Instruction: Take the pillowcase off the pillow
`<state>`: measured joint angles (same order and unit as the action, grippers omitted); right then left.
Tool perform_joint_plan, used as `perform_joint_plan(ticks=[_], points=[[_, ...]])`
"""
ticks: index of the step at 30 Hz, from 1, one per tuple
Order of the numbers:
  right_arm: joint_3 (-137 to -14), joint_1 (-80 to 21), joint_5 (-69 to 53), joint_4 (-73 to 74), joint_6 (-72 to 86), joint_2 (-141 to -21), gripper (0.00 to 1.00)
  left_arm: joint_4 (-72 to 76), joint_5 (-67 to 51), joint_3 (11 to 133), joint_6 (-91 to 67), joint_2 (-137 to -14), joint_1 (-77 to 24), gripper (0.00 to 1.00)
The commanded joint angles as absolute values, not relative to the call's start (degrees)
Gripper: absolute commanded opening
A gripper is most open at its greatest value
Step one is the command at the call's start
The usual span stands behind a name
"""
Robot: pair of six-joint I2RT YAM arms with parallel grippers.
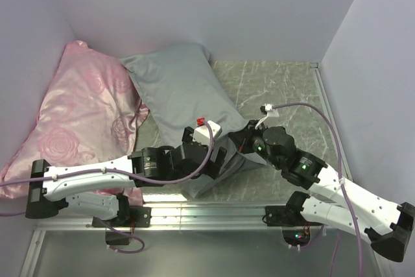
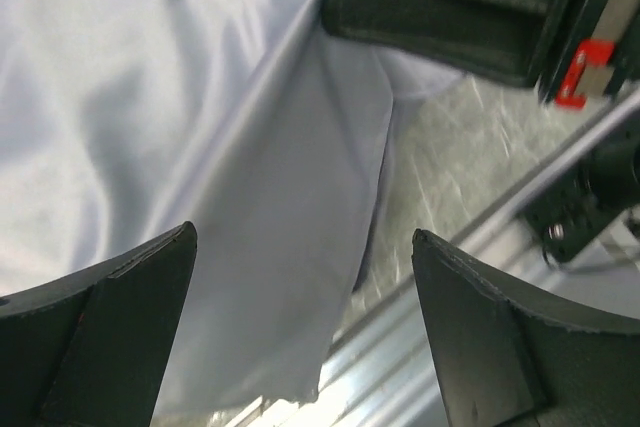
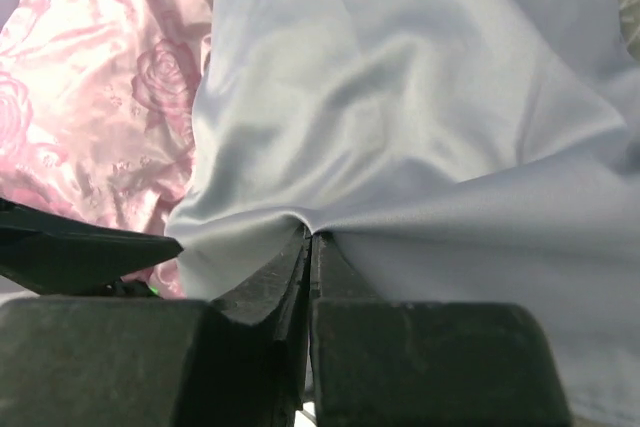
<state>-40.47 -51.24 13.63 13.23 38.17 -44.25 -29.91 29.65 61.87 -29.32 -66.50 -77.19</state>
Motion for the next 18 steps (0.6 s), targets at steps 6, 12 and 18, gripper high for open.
perform_joint_plan(ticks=[6,12,18], points=[[-46.8,-51.5,14.2,9.4,36.9,-48.4,0.01,-23.6,46.4,60.3,-29.4,-70.0,-77.6,0.94],[-48.4,-51.0,14.9,7.9,36.5,-48.3,0.01,-22.5,44.8,57.1,-30.6,-69.4,-77.6,0.85],[-48.3,-50.5,15.6,7.7,36.5,-48.0,0.01,-27.7,49.8,57.1,-36.5,-69.1,-77.5,0.03]])
